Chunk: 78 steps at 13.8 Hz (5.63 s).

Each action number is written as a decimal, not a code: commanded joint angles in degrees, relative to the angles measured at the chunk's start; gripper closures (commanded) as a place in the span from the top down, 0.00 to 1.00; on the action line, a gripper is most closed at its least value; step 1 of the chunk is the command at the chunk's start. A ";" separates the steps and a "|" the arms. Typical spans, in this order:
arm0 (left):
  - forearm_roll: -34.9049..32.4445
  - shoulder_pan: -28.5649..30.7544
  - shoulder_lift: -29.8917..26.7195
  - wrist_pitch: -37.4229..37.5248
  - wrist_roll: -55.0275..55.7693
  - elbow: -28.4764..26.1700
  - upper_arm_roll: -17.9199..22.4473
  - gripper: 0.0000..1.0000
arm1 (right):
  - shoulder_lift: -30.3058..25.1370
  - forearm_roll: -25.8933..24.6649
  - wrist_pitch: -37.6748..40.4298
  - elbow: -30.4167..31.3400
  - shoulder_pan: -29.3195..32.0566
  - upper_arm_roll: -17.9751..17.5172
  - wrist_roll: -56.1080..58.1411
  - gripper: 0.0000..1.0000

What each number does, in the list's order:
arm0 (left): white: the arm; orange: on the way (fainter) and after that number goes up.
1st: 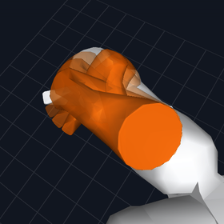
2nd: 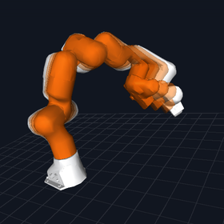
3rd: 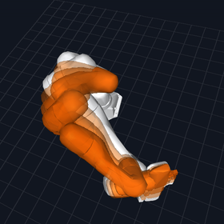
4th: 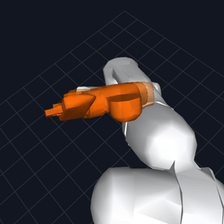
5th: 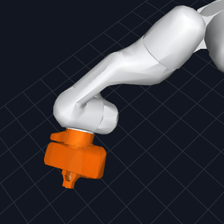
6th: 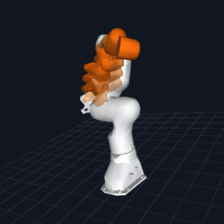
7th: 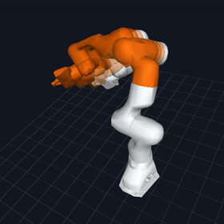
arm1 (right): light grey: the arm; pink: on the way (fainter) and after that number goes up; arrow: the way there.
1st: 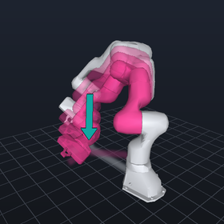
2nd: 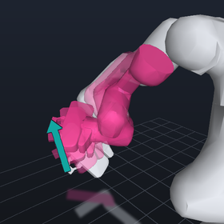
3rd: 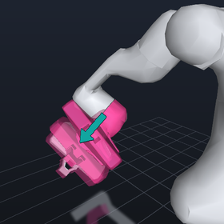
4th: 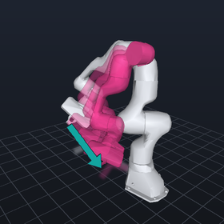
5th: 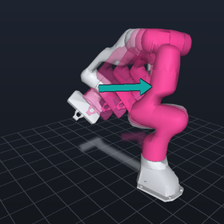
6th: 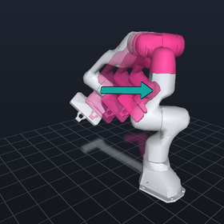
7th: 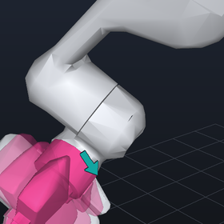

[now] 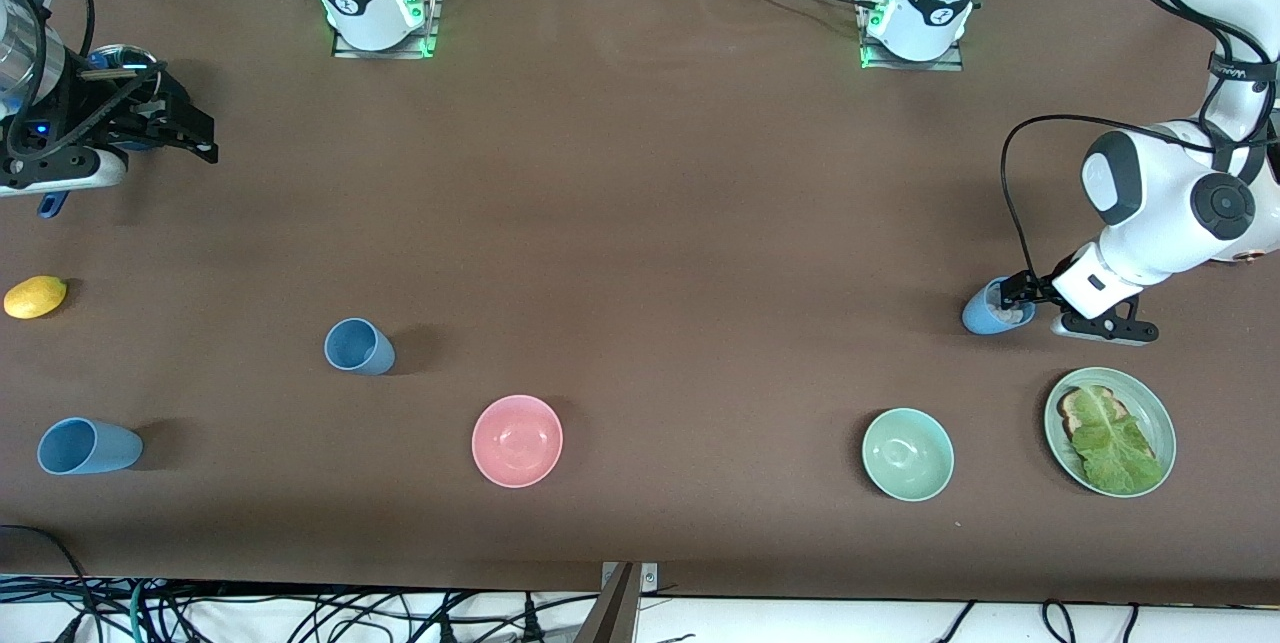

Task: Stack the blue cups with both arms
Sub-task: 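Close the left gripper on the rim of the tissue cup, then carry the tissue cup with the left gripper toward the table middle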

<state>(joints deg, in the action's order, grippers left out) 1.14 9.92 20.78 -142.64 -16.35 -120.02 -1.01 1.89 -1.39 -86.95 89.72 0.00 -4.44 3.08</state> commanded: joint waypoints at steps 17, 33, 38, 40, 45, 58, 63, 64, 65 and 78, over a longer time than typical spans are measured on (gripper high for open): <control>1.23 -0.69 1.19 -3.96 -1.57 -1.53 0.74 0.00 | -0.83 0.51 -0.42 0.90 0.17 -0.31 -0.10 1.00; 0.88 -3.32 -3.73 40.75 -1.05 26.75 0.04 0.00 | -0.74 0.51 -0.42 0.90 0.17 -0.31 -0.10 1.00; 1.23 -6.83 -3.65 44.90 5.52 31.51 -0.05 0.00 | -0.74 0.51 -0.42 0.90 0.17 -0.22 -0.10 1.00; 1.32 -9.38 -3.65 44.99 12.27 32.04 -1.44 0.00 | -0.74 0.51 -0.42 0.90 0.17 -0.31 -0.01 1.00; 1.32 -11.57 -3.30 47.36 30.29 36.60 -9.71 0.00 | -0.74 0.51 -0.50 0.90 0.17 -0.31 -0.10 1.00; 0.97 -34.60 4.70 37.01 82.42 41.80 -15.52 0.00 | -0.74 0.51 -0.33 0.98 0.26 -0.22 -0.01 1.00; -0.61 -43.83 9.62 29.10 90.88 41.71 -10.00 0.00 | -0.83 0.51 -0.33 0.98 0.26 -0.22 -0.01 1.00; -0.61 -44.19 10.32 28.13 90.80 41.71 -8.85 0.00 | -0.83 0.51 -0.24 0.90 0.26 -0.22 -0.01 1.00; -0.70 -43.85 10.68 27.42 90.10 41.63 -8.49 0.00 | -0.83 0.51 -0.24 0.98 0.26 -0.22 -0.01 1.00; -1.49 -44.28 20.69 14.59 85.96 41.27 -4.35 0.00 | -0.83 0.51 -0.33 0.98 0.26 -0.22 -0.01 1.00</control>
<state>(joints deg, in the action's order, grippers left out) 0.83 -33.58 39.88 -127.15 69.63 -80.56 -5.89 1.88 -1.39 -86.99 90.00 -0.02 -4.49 3.06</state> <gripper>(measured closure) 0.943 0.000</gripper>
